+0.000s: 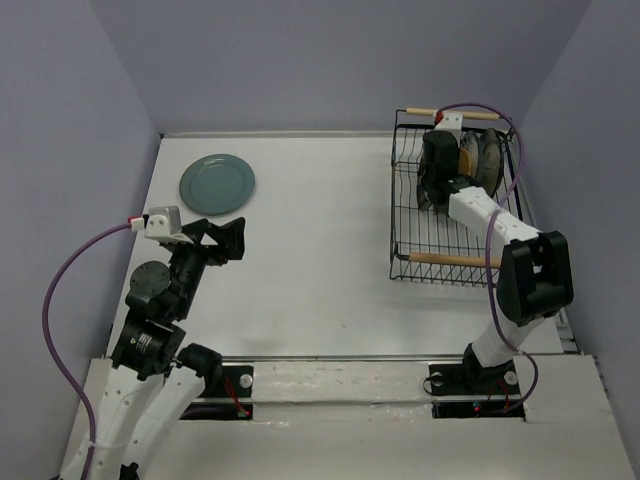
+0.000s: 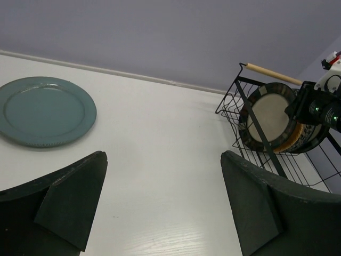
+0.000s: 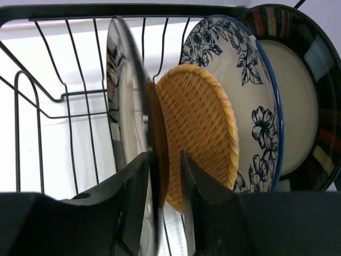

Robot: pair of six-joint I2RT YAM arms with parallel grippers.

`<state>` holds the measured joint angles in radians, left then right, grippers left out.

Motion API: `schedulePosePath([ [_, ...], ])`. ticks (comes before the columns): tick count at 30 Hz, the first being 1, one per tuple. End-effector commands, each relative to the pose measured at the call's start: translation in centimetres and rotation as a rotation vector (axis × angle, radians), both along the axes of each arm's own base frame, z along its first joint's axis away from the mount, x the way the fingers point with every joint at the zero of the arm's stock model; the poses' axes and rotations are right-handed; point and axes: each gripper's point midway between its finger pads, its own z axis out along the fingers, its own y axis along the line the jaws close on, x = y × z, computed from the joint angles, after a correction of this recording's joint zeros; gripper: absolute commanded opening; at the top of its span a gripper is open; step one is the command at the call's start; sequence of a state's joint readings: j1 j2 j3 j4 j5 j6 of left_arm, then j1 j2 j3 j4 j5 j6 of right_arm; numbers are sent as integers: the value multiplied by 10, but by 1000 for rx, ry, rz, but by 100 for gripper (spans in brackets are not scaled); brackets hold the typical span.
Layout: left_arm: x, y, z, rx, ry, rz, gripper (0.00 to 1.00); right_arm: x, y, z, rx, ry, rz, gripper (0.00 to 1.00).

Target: Load the plates into the dish rack

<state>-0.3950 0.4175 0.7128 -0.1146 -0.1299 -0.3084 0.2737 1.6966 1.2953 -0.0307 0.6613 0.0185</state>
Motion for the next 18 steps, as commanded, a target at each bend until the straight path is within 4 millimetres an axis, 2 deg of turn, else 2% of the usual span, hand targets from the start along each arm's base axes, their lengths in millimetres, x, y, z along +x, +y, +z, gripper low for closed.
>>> schedulePosePath([
  [1,4,-3,9,-13,-37,-11,99,8,-5,45,28,-151,-25,39],
  [2,5,-4,8,-12,-34,-14,99,7,-5,44,29,-150,-25,45],
  [5,6,-3,7,-11,-31,-11,99,6,-4,49,35,-161,-17,51],
  [11,11,-8,-1,-2,1,-25,99,2,-1,61,49,-183,7,53],
  [12,14,-10,-4,2,14,-28,99,-1,0,72,60,-204,21,54],
  [14,21,-15,-13,5,57,-41,99,-8,1,80,76,-210,34,60],
  [16,30,-21,-23,-8,106,-51,99,-18,6,100,125,-248,68,69],
  [18,39,-20,-28,-28,146,-36,99,-29,17,105,188,-240,128,77],
])
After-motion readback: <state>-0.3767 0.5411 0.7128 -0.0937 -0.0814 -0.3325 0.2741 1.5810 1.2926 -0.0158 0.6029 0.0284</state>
